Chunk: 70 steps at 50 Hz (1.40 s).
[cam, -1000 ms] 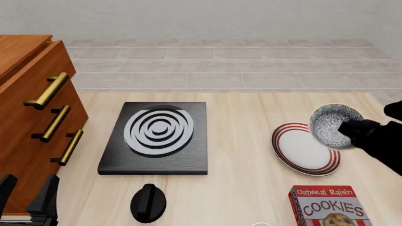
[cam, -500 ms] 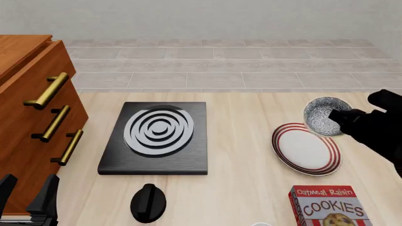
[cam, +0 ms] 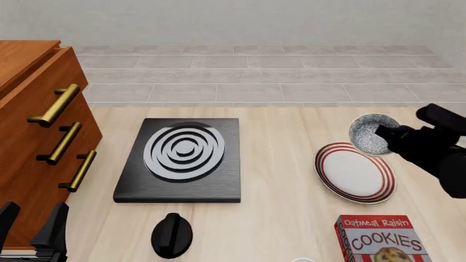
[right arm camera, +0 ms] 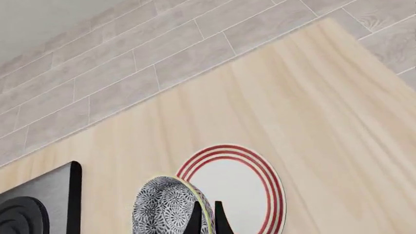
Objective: Pick the akita bowl on the cookies box and place it on the plate.
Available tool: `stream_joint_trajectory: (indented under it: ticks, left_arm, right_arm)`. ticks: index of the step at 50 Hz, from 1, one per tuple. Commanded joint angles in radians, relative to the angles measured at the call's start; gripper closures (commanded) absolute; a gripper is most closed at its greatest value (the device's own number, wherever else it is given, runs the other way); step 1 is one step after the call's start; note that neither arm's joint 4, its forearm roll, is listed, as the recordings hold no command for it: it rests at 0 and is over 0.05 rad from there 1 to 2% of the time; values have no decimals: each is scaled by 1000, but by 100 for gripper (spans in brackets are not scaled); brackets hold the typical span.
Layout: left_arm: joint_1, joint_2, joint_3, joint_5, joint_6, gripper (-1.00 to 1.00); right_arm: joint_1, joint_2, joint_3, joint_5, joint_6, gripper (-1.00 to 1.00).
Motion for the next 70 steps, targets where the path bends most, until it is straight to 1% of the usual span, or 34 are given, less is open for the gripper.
stream_joint_trajectory:
  ticks: [1, 10, 17, 22, 35, 44, 48, 50, 52, 59, 60, 70]
  left_arm:
    - [0, 0, 0, 0, 0, -100]
    - [0, 0, 0, 0, 0, -100]
    - [0, 0, 0, 0, 0, -100]
    - [0, 0, 0, 0, 0, -100]
    - [0, 0, 0, 0, 0, -100]
    - [0, 0, 0, 0, 0, -100]
    - [0, 0, 0, 0, 0, -100]
    - [0, 0, 0, 0, 0, -100]
    - [0, 0, 0, 0, 0, -100]
    - [0, 0, 0, 0, 0, -100]
    - [0, 0, 0, 0, 0, -100]
    - [0, 0, 0, 0, 0, -100]
  right_arm:
    - [-14, 66, -25, -31, 5, 100]
    - [-28, 131, -44, -57, 7, 100]
    - [-30, 187, -49, -88, 31, 100]
    - [-27, 217, -47, -107, 33, 100]
    - [-23, 266, -47, -137, 37, 100]
    - [-29, 293, -47, -147, 22, 100]
    - [-26, 310, -40, -161, 44, 100]
    - [-32, 313, -37, -169, 37, 100]
    - [-28, 323, -29, -180, 49, 100]
    - [-31, 343, -22, -198, 54, 100]
    - [-30, 347, -21, -202, 61, 100]
    - [-35, 373, -10, -228, 62, 100]
